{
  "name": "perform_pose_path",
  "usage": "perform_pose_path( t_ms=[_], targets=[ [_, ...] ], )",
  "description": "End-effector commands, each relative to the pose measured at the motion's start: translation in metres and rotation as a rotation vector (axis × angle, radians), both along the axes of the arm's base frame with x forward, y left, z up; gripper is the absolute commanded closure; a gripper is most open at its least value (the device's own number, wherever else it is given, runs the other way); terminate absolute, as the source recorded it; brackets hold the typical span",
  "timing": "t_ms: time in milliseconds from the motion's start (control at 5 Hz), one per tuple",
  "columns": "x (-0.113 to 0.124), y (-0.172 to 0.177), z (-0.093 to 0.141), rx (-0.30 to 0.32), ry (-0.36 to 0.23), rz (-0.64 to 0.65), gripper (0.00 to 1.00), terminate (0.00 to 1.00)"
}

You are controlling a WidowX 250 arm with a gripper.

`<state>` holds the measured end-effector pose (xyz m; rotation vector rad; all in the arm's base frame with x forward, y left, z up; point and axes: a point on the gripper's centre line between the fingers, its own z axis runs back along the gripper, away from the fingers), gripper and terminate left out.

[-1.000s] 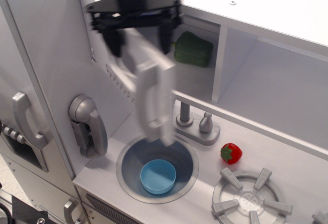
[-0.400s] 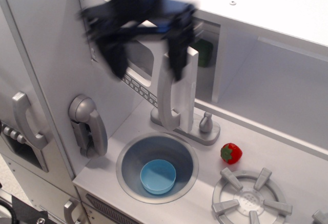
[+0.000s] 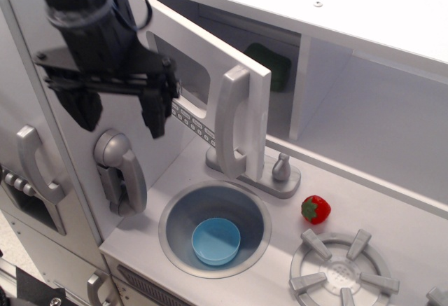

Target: Close microwave

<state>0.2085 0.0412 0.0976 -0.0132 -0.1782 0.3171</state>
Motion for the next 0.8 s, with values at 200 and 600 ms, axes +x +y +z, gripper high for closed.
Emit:
perform_pose_path(
  t_ms=[200, 600],
  targets=[
    [0.069, 0.023, -0.034, 0.129, -0.039, 0.135, 0.0, 0.0],
    [0.09, 0.019, -0.028, 0.114, -0.101, 0.148, 0.0, 0.0]
  ],
)
